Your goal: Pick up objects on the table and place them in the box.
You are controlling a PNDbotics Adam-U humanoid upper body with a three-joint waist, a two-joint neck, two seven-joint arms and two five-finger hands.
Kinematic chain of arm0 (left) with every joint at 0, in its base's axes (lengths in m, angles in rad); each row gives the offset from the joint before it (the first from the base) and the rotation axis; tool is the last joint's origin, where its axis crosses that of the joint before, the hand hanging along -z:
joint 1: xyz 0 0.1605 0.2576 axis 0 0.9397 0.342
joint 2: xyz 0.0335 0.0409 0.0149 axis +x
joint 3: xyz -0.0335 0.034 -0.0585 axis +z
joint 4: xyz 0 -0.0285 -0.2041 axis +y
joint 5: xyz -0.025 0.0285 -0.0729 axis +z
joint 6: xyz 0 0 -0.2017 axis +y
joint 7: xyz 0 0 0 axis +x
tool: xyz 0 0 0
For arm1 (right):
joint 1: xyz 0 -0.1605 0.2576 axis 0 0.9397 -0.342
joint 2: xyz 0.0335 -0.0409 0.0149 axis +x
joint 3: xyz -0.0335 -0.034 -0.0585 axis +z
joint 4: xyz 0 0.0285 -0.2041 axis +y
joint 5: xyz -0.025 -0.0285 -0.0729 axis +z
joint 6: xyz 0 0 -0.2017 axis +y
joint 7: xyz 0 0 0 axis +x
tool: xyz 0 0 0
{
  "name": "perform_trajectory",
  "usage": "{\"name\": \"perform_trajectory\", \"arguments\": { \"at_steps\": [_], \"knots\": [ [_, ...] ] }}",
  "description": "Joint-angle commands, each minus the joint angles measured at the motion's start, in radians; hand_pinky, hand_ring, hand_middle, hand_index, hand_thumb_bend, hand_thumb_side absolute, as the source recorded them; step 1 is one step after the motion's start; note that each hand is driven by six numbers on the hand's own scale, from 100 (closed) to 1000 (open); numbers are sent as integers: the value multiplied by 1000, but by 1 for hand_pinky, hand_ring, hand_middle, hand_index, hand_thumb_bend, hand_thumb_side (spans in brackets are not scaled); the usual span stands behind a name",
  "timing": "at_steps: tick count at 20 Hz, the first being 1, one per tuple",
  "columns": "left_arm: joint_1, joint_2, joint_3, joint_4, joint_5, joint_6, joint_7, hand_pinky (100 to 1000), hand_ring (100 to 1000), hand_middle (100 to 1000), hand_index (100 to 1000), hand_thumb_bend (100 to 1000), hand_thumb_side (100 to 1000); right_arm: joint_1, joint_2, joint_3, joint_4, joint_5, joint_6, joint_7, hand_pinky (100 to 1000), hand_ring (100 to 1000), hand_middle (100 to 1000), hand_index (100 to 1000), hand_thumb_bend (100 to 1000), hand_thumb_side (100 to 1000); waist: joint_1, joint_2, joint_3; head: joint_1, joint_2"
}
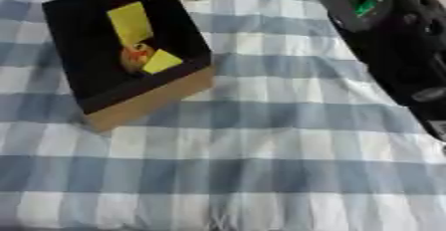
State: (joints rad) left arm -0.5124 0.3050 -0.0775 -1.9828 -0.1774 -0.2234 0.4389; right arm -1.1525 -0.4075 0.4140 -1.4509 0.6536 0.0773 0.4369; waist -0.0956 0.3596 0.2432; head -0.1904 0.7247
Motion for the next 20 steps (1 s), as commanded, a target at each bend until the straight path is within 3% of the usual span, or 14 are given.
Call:
{"name": "perform_trajectory", "arguments": {
  "at_steps": [1, 6, 9, 10, 12, 13, 15, 16, 18, 20],
  "knots": [
    [-22, 0, -5, -17, 7, -13, -7, 759, 845, 754, 809, 467, 665, -34, 68, -8, 62, 60, -21, -33, 751, 608, 394, 638, 169, 207, -7, -32, 8, -17, -3],
    [-30, -6, -11, -17, 14, -19, -15, 759, 845, 754, 809, 469, 666, -26, 176, -27, 190, 133, -59, -110, 761, 632, 403, 655, 103, 164, -4, -25, 19, -38, -7],
    [-30, -7, -13, -17, 16, -22, -18, 759, 845, 754, 808, 470, 666, -19, 219, -34, 241, 137, -88, -142, 773, 682, 466, 715, 125, 153, -1, -21, 22, -45, -9],
    [-30, -7, -14, -17, 17, -23, -19, 759, 845, 754, 808, 470, 667, -18, 227, -31, 253, 143, -99, -145, 777, 706, 491, 749, 163, 157, 0, -20, 22, -47, -10],
    [-28, -6, -15, -17, 18, -23, -21, 758, 846, 754, 808, 470, 667, -15, 240, -23, 278, 162, -125, -124, 792, 776, 565, 822, 359, 133, 1, -20, 21, -50, -12],
    [-28, -6, -15, -17, 18, -23, -21, 758, 845, 754, 808, 470, 667, -14, 245, -21, 290, 175, -143, -103, 807, 807, 599, 850, 415, 100, 1, -20, 21, -52, -12],
    [-29, -7, -15, -17, 18, -23, -22, 758, 845, 754, 808, 471, 666, -12, 250, -29, 298, 192, -178, -66, 827, 842, 631, 887, 362, 100, 1, -20, 21, -54, -14],
    [-29, -7, -14, -17, 19, -23, -21, 758, 845, 754, 809, 472, 666, -12, 250, -37, 296, 191, -189, -53, 835, 852, 642, 901, 291, 100, 1, -20, 21, -53, -14],
    [-28, -6, -13, -17, 18, -22, -20, 758, 846, 754, 809, 471, 667, -15, 245, -49, 280, 190, -201, -44, 867, 891, 692, 944, 196, 310, 0, -20, 20, -50, -14],
    [-26, -5, -14, -17, 18, -21, -20, 758, 846, 754, 809, 471, 667, -17, 237, -54, 257, 203, -204, -47, 887, 911, 722, 965, 200, 352, 0, -21, 19, -49, -14]
  ]
}}
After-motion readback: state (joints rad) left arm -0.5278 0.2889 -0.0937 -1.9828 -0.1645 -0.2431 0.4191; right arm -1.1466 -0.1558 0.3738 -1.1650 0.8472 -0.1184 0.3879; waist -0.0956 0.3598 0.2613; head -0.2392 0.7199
